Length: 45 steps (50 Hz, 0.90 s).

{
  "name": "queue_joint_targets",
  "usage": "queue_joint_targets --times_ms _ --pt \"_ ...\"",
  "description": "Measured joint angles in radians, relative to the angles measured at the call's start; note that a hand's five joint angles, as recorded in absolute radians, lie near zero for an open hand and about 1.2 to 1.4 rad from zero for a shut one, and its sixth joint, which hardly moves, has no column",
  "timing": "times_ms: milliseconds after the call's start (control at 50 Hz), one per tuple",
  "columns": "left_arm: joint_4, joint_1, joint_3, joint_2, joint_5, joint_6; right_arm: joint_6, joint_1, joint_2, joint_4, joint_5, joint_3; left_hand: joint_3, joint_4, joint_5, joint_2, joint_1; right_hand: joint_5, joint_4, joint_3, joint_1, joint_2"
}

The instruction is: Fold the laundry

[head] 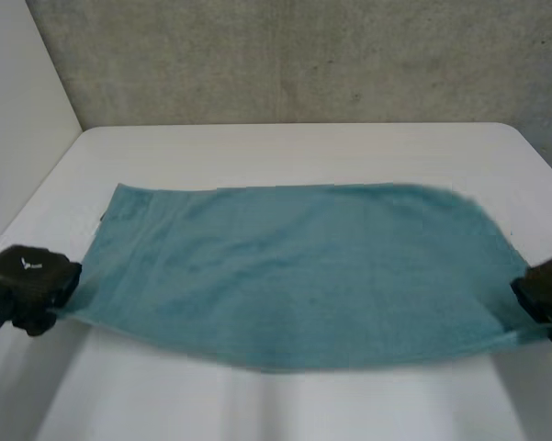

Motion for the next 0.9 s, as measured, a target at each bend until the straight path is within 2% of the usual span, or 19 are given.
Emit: queue_joint_targets --times_ms 40,140,320,340,480,500,540,660,720,900 --pt "-0.031 0.0 -0.032 0.033 0.001 -0.002 -0.078 -0.058 -0.06 0.014 -0.002 0.057 0.001 0.0 0.0 0.0 0.0 0.0 0.0 0.0 0.0 0.0" --pt "-0.05 -0.002 -0.058 0.076 0.003 0.0 -0.139 -0.126 -0.105 0.008 -0.021 0.086 0.001 0.0 0.0 0.001 0.0 0.0 0.0 0.0 0.0 0.0" --pt "-0.015 -0.014 -0.021 0.053 0.025 -0.004 -0.083 -0.128 -0.036 -0.078 -0.043 0.029 0.001 0.0 0.0 0.001 0.0 0.0 0.0 0.0 0.0 0.0" --pt "0.023 -0.032 0.032 -0.015 0.037 -0.018 -0.003 -0.086 0.058 -0.136 -0.042 -0.044 0.002 0.0 0.0 0.001 0.0 0.0 0.0 0.001 0.0 0.001" --pt "0.122 -0.129 0.262 -0.272 -0.001 -0.1 0.153 0.031 0.297 -0.231 0.014 -0.264 0.002 0.0 0.0 0.001 0.0 0.0 0.001 0.001 0.0 0.001" --pt "0.122 -0.129 0.262 -0.272 -0.001 -0.1 0.153 0.031 0.297 -0.231 0.014 -0.264 0.002 0.0 0.0 0.001 0.0 0.0 0.001 0.001 0.0 0.001" --pt "0.149 -0.155 0.352 -0.36 -0.037 -0.126 0.183 0.079 0.403 -0.254 0.071 -0.38 0.002 0.0 0.0 0.001 0.0 0.0 0.001 0.001 0.0 0.001" --pt "0.261 -0.205 0.593 -0.573 -0.131 -0.144 0.198 0.166 0.61 -0.299 0.194 -0.636 0.002 0.0 0.0 0.001 0.0 0.0 0.002 0.001 0.0 0.001" --pt "0.327 -0.223 0.685 -0.651 -0.158 -0.142 0.197 0.182 0.681 -0.331 0.229 -0.729 0.002 0.0 0.0 0.001 0.0 0.0 0.005 0.001 0.0 0.001" --pt "0.488 -0.271 0.882 -0.832 -0.192 -0.134 0.191 0.214 0.883 -0.45 0.316 -0.978 0.002 0.0 0.0 0.001 0.0 0.0 0.005 0.001 0.0 0.001"
